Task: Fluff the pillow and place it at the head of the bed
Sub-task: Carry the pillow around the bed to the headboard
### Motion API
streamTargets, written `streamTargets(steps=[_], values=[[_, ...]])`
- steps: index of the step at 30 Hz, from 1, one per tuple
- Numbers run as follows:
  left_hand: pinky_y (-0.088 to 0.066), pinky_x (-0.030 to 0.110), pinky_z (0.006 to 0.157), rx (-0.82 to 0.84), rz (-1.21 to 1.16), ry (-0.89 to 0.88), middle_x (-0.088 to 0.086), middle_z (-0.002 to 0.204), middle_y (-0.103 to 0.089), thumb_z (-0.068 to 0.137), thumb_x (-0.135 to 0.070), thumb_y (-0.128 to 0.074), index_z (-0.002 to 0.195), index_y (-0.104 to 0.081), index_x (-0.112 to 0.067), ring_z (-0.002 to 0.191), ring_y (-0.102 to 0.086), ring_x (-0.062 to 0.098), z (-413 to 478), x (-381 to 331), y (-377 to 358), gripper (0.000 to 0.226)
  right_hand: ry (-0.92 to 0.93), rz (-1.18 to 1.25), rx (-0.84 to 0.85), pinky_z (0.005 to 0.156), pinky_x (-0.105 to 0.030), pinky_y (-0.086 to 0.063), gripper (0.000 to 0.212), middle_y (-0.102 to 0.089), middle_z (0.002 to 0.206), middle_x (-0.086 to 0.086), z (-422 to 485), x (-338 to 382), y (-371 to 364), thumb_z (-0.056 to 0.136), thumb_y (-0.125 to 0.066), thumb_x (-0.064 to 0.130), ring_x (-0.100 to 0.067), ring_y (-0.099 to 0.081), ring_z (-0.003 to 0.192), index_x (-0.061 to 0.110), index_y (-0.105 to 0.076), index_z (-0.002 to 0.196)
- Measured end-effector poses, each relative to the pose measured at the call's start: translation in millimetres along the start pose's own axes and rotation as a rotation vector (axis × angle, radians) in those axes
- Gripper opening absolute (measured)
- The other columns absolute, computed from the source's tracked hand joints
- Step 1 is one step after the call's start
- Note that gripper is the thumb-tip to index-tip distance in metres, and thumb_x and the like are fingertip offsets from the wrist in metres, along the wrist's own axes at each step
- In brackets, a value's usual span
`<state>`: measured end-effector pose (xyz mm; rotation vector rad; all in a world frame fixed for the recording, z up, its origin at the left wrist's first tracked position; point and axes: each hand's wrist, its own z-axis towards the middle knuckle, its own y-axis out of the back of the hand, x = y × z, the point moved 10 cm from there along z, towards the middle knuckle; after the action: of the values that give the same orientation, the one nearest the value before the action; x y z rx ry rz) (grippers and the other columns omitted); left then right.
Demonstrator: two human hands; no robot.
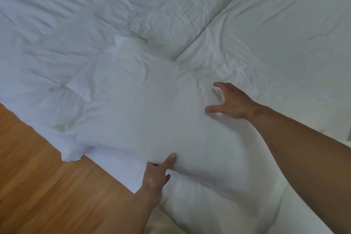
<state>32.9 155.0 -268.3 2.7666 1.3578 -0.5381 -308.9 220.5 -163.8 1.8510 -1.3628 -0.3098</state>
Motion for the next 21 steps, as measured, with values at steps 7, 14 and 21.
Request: streamTargets(steps=[7,14,21], values=[[-0.057,0.04,0.096,0.083,-0.169,-0.01,-0.011,0.122,-0.079,0.036,-0.046,-0.1,0.144,-0.056,-0.027,0.115,-0.07,0.013,31.9,19.3,-31.8,0.118,0.026,-0.104,0.225,0.118,-0.045,-0.035,0.138,-0.037,0.16,0.009,106.0,-30.0,-24.9,0.039,-0.078,0.09,-0.019,-0.038,0.147,0.04,-0.027,0.157],[-0.063,0.031,0.086,0.131,-0.355,0.015,-0.003,0.127,-0.079,0.045,-0.039,-0.102,0.148,-0.054,-0.014,0.113,-0.076,0.013,47.3,38.0,-60.1,0.117,-0.04,0.215,0.235,0.107,-0.032,-0.041,0.116,-0.061,0.135,0.02,114.3,-50.3,-44.9,0.047,-0.09,0.072,-0.009,-0.057,0.125,0.039,-0.045,0.149],[-0.05,0.051,0.106,0.157,-0.445,-0.059,0.013,0.13,-0.077,0.049,-0.034,-0.102,0.132,-0.067,-0.002,0.123,-0.07,0.033,17.7,15.7,-62.9,0.096,-0.071,0.316,0.136,0.072,-0.015,-0.045,0.048,-0.072,0.099,0.023,67.1,-25.6,-26.3,0.063,-0.091,0.051,0.005,-0.064,0.092,0.038,-0.072,0.105]])
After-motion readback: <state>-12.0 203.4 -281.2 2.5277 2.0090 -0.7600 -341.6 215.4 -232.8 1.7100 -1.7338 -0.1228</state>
